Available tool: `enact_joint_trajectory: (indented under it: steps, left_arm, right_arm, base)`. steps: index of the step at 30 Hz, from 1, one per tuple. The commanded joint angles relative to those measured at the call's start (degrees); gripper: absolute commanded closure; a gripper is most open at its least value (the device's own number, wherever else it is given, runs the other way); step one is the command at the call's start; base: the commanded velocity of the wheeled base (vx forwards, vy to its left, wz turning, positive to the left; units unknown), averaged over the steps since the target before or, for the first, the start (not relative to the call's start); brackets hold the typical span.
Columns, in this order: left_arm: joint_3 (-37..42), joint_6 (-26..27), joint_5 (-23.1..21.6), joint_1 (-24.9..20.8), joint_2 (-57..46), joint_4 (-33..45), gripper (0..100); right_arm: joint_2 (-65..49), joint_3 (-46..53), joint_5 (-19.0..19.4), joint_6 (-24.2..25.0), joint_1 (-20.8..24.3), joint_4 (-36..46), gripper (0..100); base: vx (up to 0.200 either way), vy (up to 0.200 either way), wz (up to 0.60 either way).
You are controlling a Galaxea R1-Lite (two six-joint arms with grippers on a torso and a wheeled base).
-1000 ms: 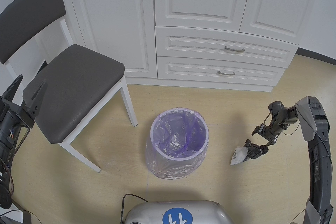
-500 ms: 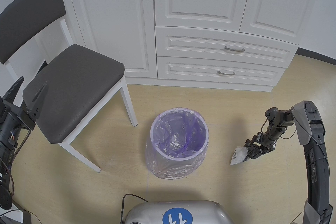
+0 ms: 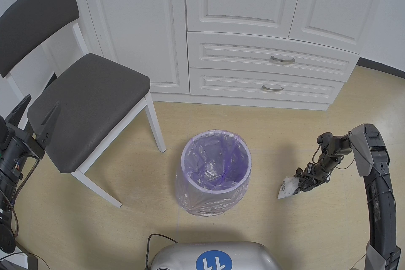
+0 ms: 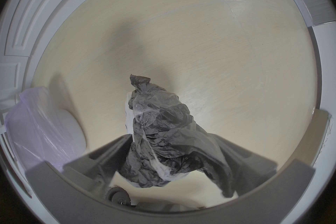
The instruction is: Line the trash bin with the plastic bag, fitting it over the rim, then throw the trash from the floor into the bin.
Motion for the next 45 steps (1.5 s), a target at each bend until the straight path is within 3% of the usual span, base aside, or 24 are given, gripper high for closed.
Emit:
enact_joint_trajectory:
  steps: [1,22,27,31,38,39,40,42,45]
  left_arm:
    - [0.01,0.08,-0.02,0.0,0.16,-0.01,0]
    - [0.45,0.34,-0.1,0.0,0.69,-0.01,0]
    - [0.36,0.34,-0.1,0.0,0.87,-0.01,0]
    - [0.27,0.34,-0.1,0.0,0.78,-0.01,0]
    - [0.01,0.43,-0.19,0.0,-0.01,-0.01,0]
    - [0.01,0.43,-0.19,0.0,-0.01,-0.01,0]
    - [-0.08,0.43,-0.19,0.0,-0.1,-0.1,0]
    - [-0.08,0.43,-0.19,0.0,-0.19,-0.1,0]
    - [-0.08,0.43,-0.19,-0.17,-1.42,-0.1,0]
  right_arm:
    - [0.03,0.01,0.02,0.13,-0.08,-0.41,100]
    - [-2.61,0.01,-0.33,0.74,-1.75,-2.79,100]
    - [-4.81,0.01,0.02,2.68,-1.84,-9.29,100]
    - [-11.66,3.86,1.08,4.87,-2.01,-11.22,100]
    - [-45.24,24.34,11.36,5.31,3.0,-11.84,100]
    - [-45.24,24.34,11.36,5.31,3.0,-11.84,100]
    - [-52.88,29.88,12.06,5.31,6.6,-12.98,100]
    - [-55.43,32.34,11.8,5.31,8.62,-14.74,100]
    - [-59.74,39.19,8.9,4.96,13.46,-22.91,100]
  base:
    - [0.0,0.0,0.0]
    - [0.0,0.0,0.0]
    - [0.0,0.0,0.0]
    - [0.0,0.0,0.0]
    - [0.0,0.0,0.0]
    - [0.0,0.0,0.0]
    - [0.0,0.0,0.0]
    - [0.0,0.0,0.0]
    - [0.0,0.0,0.0]
